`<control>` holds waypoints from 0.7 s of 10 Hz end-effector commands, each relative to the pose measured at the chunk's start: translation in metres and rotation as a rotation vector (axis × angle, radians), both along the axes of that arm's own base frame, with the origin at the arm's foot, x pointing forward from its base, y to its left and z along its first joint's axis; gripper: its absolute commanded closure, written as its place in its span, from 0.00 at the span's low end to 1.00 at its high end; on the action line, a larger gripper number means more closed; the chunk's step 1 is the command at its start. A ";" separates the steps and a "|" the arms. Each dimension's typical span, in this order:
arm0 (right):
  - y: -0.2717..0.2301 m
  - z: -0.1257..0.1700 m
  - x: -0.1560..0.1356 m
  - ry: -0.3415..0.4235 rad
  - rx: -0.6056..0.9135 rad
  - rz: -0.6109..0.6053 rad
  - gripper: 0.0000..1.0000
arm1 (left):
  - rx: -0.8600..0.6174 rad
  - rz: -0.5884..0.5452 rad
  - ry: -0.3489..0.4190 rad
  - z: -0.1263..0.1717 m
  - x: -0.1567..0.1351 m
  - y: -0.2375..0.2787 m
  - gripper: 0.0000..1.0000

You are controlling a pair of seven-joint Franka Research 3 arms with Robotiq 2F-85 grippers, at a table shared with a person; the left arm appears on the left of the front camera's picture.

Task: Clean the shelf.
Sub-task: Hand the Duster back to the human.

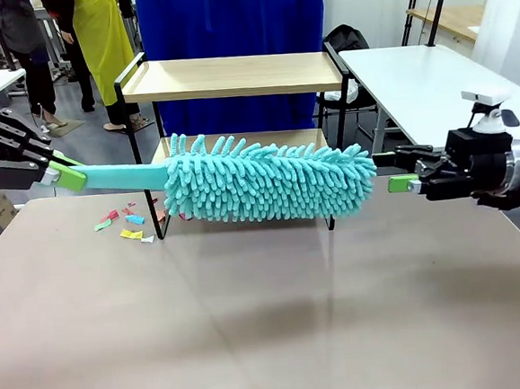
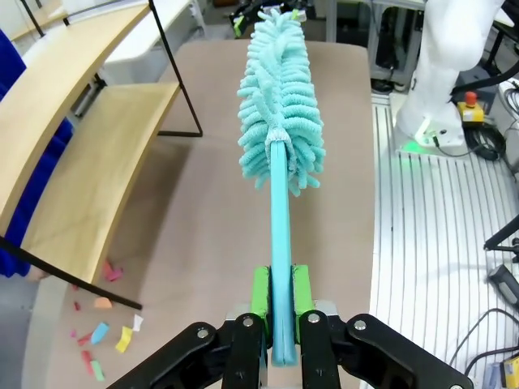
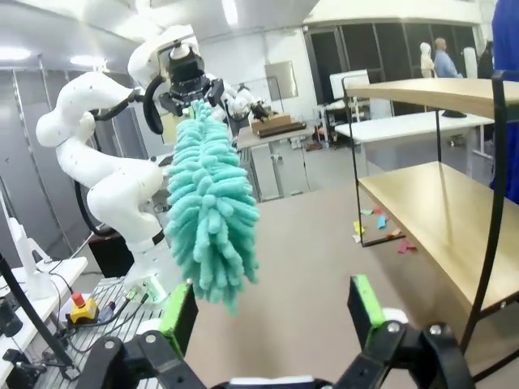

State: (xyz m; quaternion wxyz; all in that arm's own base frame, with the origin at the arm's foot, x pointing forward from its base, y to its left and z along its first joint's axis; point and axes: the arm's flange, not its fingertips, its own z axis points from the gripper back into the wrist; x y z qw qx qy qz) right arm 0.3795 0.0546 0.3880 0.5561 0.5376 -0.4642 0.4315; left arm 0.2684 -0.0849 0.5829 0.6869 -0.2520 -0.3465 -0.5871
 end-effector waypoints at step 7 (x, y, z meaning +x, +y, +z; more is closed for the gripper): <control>0.060 -0.012 -0.010 -0.006 0.142 0.088 0.00 | -0.033 -0.007 -0.002 0.003 -0.001 -0.002 0.86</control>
